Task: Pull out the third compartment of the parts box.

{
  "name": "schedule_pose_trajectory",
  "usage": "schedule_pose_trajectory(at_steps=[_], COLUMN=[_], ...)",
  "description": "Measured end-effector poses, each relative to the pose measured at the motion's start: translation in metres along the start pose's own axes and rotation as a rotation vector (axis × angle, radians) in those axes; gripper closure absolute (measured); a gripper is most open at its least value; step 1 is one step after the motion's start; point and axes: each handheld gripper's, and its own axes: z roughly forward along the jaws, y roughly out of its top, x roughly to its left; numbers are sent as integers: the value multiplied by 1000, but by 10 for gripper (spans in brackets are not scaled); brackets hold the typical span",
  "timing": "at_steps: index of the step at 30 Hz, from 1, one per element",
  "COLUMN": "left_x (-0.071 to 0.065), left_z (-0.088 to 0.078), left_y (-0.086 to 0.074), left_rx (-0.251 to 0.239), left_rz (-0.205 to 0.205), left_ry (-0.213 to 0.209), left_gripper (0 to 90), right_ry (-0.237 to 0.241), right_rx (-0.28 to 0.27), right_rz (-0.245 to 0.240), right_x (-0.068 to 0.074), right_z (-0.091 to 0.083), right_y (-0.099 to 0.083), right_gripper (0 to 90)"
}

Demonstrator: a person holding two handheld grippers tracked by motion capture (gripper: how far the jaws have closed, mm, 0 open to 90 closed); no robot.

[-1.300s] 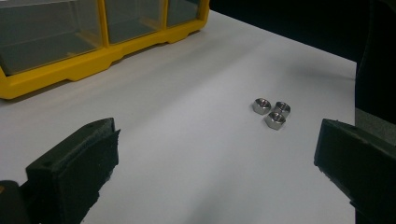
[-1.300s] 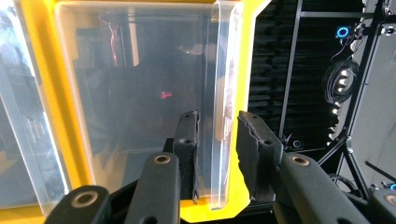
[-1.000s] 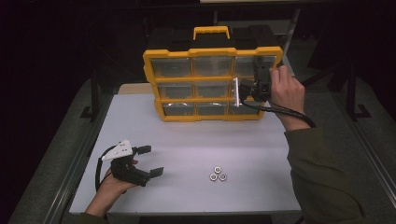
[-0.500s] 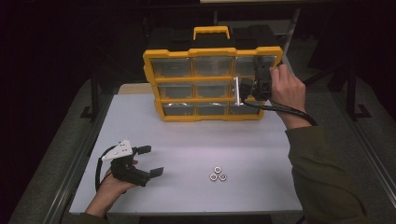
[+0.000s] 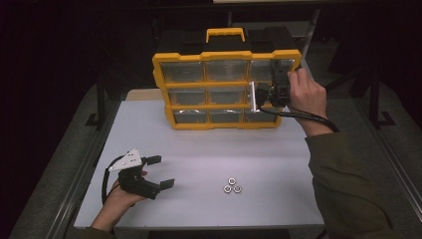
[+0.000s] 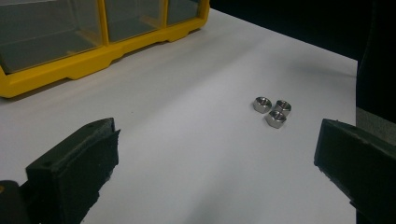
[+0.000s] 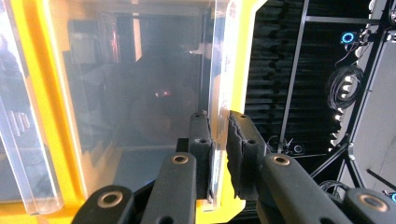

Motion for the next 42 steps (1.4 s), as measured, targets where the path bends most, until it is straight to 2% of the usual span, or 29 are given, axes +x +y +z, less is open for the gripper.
schedule_pose_trajectory(at_steps=[4,5,8,11,13,15,18,25,26,29,34,39,42], left_x=[0,-1,-1,-1,-1,-1,-2,-2,-2,-1,-2,-1,-1], left_z=[0,1,0,0,0,0,1,1,1,0,1,1,1], left_y=[0,0,0,0,0,0,0,-1,-1,0,0,0,0], left_rx=[0,-1,1,1,0,-2,-2,-2,-2,-2,-3,-2,-5], left_rz=[0,-16,-15,-13,-8,-6,-10,-6,-6,-1,-6,7,1], left_ry=[0,0,-1,0,1,1,2,4,4,4,4,4,5], left_gripper=[0,0,0,0,0,0,0,0,0,0,0,0,0], right_ry=[-1,-5,9,-1,9,-3,-3,7,2,6,2,-1,4], right_rx=[-9,-10,-8,-13,-16,-13,-22,-20,-23,-21,-30,-35,-32], right_rz=[-8,-5,-2,-12,-7,-1,-17,2,-9,11,0,-6,5], right_x=[0,0,-1,-1,-1,-1,-2,0,0,0,-1,-1,-1], right_z=[-1,-1,-2,-3,-4,-5,-6,-11,-11,-12,-15,-20,-22], right_y=[0,0,1,0,0,0,-1,-2,-2,-2,-3,-4,-5], right_gripper=[796,796,796,796,795,795,795,794,795,795,795,794,794])
